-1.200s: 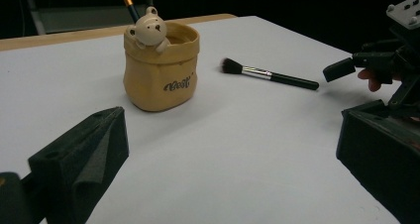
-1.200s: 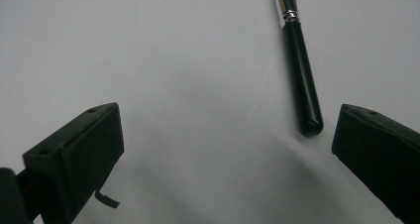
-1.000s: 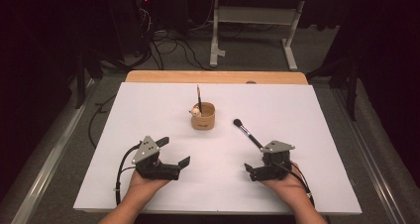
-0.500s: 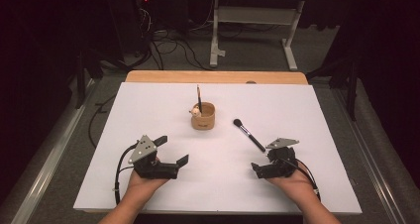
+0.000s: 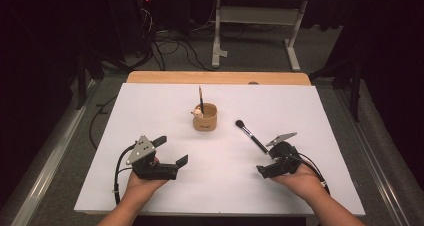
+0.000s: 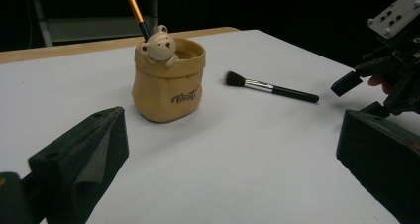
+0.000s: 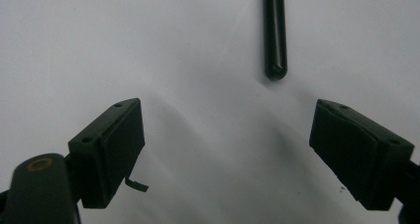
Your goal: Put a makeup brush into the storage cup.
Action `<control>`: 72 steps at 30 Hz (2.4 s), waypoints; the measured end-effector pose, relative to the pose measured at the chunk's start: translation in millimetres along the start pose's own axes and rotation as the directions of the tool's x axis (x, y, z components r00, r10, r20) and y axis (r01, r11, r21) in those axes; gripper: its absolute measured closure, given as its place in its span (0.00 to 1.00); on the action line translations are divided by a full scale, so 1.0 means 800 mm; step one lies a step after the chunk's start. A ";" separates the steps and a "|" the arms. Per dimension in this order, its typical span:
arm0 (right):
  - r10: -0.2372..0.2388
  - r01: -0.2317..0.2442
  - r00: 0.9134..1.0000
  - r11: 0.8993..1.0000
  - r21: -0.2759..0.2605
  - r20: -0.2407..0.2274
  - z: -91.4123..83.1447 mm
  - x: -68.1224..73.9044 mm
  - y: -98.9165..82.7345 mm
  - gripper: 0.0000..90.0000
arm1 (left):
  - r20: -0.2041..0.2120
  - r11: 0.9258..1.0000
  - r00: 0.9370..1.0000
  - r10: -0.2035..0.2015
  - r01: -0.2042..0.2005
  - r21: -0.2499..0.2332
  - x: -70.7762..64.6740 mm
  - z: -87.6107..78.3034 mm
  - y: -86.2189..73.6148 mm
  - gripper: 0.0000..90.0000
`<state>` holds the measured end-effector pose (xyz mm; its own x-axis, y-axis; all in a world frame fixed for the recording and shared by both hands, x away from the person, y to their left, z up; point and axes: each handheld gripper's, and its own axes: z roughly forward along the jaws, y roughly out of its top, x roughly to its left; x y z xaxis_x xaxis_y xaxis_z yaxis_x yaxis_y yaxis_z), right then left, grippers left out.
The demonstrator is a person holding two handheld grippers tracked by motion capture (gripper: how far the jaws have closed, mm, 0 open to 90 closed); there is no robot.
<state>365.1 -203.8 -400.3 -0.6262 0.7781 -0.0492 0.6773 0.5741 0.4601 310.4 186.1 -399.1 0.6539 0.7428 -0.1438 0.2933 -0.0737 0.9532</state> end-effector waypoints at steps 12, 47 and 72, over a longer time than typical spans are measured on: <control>-0.037 0.040 0.999 0.991 0.124 -0.028 0.000 -0.009 0.011 0.25 | -0.010 1.000 1.000 -0.004 0.004 -0.006 0.005 -0.004 0.001 0.01; -0.080 0.099 0.993 0.963 0.252 -0.085 0.009 -0.047 0.092 0.57 | -0.016 1.000 1.000 0.009 -0.009 -0.011 0.005 -0.005 0.001 0.01; -0.079 0.107 0.992 0.943 0.316 -0.098 0.036 -0.042 0.114 0.78 | -0.028 0.999 0.999 0.031 -0.031 -0.023 0.003 -0.007 0.002 0.00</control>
<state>459.2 -170.0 -382.3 -0.7128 0.7013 0.0016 0.6938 0.7048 0.1480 308.5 191.5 -396.7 0.6425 0.7588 -0.1068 0.2565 -0.0817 0.9631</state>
